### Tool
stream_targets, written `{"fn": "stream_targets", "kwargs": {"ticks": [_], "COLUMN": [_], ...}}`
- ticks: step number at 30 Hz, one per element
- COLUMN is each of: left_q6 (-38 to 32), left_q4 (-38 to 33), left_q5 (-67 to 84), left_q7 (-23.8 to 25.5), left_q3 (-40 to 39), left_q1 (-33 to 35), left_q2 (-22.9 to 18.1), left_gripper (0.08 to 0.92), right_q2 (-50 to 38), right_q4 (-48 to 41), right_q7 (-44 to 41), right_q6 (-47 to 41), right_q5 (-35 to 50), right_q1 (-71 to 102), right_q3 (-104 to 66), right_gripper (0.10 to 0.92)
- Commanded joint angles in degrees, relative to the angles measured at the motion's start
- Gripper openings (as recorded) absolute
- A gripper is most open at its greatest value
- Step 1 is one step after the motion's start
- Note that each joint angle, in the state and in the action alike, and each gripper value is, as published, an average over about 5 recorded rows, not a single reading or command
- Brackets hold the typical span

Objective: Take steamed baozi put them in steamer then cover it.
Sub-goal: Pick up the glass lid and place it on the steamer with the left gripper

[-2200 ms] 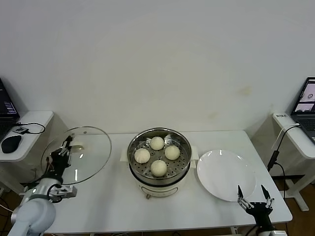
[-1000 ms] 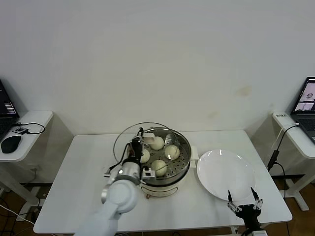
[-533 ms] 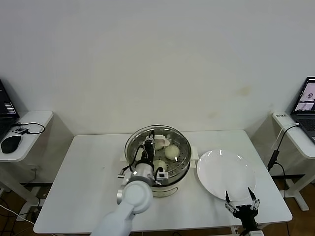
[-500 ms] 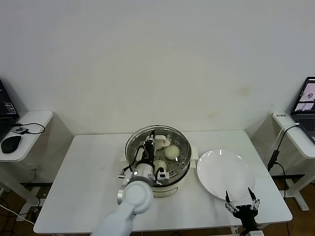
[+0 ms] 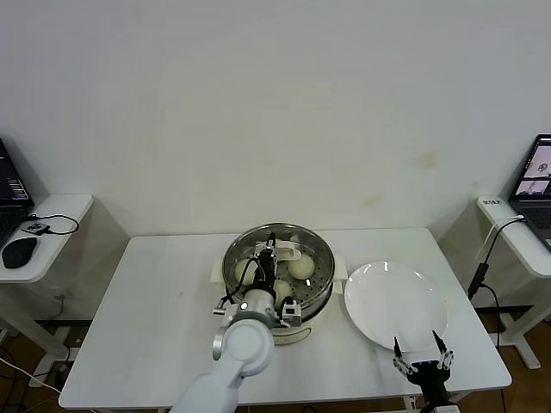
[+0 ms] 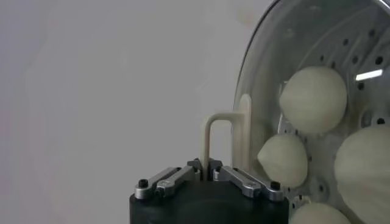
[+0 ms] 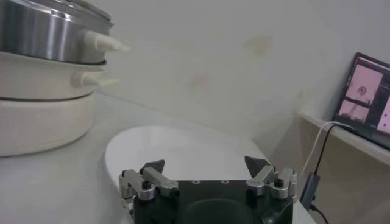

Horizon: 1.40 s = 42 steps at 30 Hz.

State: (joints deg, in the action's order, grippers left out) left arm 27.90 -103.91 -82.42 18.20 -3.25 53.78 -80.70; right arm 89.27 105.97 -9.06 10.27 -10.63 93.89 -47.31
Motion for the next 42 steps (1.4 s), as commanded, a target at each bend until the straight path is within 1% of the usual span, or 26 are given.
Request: {"fn": "stream_targets", "kwargs": {"ticks": [1, 18, 25, 27, 31, 36, 39, 42], "left_q6": [-0.1, -1.0, -1.5, -1.4, -1.4, -1.4, -1.6, -2.6], "left_q4": [0.5, 2.2, 0.1, -1.4, -5.7, -14.3, -20.9, -26.4], "left_q5": [-0.7, -2.2, -2.6, -2.3, -0.3, 5.4, 12.9, 26.7], "left_q7": [-0.2, -1.3, -1.2, -1.1, -1.2, -3.0, -5.4, -10.7], "left_q3": [-0.1, 0.3, 0.3, 0.3, 0.4, 2.0, 5.3, 10.2], "left_q1": [0.2, 0.3, 1.2, 1.9, 4.3, 10.8, 16.7, 24.4], "left_q2": [-0.9, -1.9, -2.0, -1.6, 0.1, 4.4, 7.2, 9.0], "left_gripper": [0.145, 0.145, 0.153, 0.186, 0.296, 0.444, 0.530, 0.617], "right_q2": [0.0, -0.1, -0.2, -0.2, -0.2, -0.3, -0.7, -1.5], "right_q4": [-0.1, -0.3, -0.3, -0.3, -0.4, -0.4, -0.4, -0.3], "right_q7": [-0.1, -0.3, -0.4, -0.5, -0.5, -0.5, -0.5, -0.6], "right_q6": [0.1, 0.3, 0.2, 0.2, 0.2, 0.2, 0.3, 0.7], "right_q5": [-0.1, -0.2, -0.3, -0.3, -0.4, -0.4, -0.1, 1.0], "right_q1": [-0.1, 0.1, 0.1, 0.1, 0.1, 0.3, 0.6, 1.1], "right_q3": [0.2, 0.4, 0.4, 0.5, 0.5, 0.5, 0.4, 0.5], "right_gripper": [0.823, 0.823, 0.823, 0.823, 0.823, 0.823, 0.823, 0.823]}}
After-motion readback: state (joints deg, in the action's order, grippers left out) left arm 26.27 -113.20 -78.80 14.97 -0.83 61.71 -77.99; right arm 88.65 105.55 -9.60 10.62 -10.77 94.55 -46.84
